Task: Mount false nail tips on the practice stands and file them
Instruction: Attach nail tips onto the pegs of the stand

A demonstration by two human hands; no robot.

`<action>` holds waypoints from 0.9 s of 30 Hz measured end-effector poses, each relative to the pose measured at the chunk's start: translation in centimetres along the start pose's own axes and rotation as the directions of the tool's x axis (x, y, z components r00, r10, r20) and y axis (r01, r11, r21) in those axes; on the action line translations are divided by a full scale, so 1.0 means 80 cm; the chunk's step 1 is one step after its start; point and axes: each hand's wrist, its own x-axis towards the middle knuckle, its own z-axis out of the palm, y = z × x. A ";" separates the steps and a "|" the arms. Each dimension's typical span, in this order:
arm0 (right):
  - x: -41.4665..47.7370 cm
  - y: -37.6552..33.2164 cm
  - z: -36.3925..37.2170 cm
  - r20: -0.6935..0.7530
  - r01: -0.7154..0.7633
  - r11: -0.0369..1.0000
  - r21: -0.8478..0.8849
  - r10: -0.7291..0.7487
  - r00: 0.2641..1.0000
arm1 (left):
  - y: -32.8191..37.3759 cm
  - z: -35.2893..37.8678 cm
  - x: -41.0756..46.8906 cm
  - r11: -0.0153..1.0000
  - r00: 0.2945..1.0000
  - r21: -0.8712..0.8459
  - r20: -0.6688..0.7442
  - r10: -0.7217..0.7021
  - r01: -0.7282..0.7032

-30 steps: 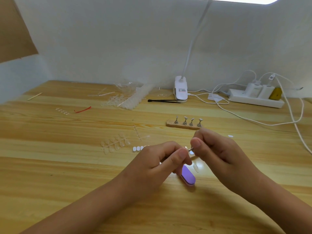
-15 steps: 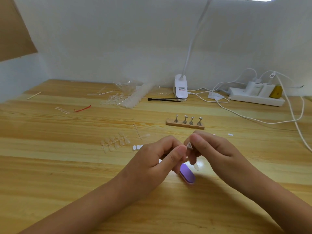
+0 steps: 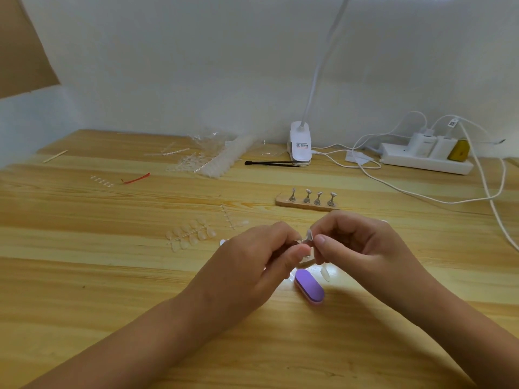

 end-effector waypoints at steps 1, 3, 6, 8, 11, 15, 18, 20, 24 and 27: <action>0.000 -0.001 0.000 0.002 0.012 0.999 -0.042 -0.012 1.000 | 0.000 -0.001 0.000 0.992 0.998 0.115 -0.014 0.058 -0.056; -0.001 -0.002 0.000 0.007 0.048 0.991 -0.122 -0.048 0.999 | 0.001 -0.004 0.002 0.948 0.986 0.284 -0.036 0.160 -0.143; -0.001 -0.004 0.000 0.017 0.084 0.979 -0.187 -0.082 0.996 | 0.000 -0.006 0.003 0.886 0.963 0.395 -0.016 0.270 -0.243; -0.001 -0.004 0.000 0.022 0.097 0.971 -0.220 -0.095 0.995 | 0.000 -0.006 0.003 0.869 0.955 0.414 0.000 0.297 -0.270; -0.001 -0.003 0.000 0.023 0.106 0.964 -0.244 -0.103 0.994 | 0.000 -0.006 0.003 0.857 0.954 0.435 0.021 0.299 -0.278; -0.002 -0.004 0.001 0.029 0.095 0.965 -0.244 -0.091 0.995 | -0.001 -0.006 0.004 0.845 0.951 0.447 0.041 0.308 -0.293; -0.001 -0.006 0.000 0.036 0.076 0.974 -0.213 -0.069 0.997 | 0.000 -0.005 0.002 0.856 0.955 0.435 0.035 0.294 -0.279; -0.001 -0.007 -0.001 0.042 0.050 0.982 -0.182 -0.043 0.998 | 0.001 -0.005 0.002 0.873 0.961 0.412 0.018 0.277 -0.259; -0.001 -0.011 -0.002 0.040 -0.011 0.995 -0.102 0.015 0.999 | 0.002 -0.005 0.001 0.895 0.969 0.381 0.005 0.247 -0.230; -0.001 -0.010 -0.003 0.048 -0.038 0.998 -0.056 0.041 0.998 | 0.003 -0.005 0.001 0.907 0.975 0.364 0.010 0.223 -0.211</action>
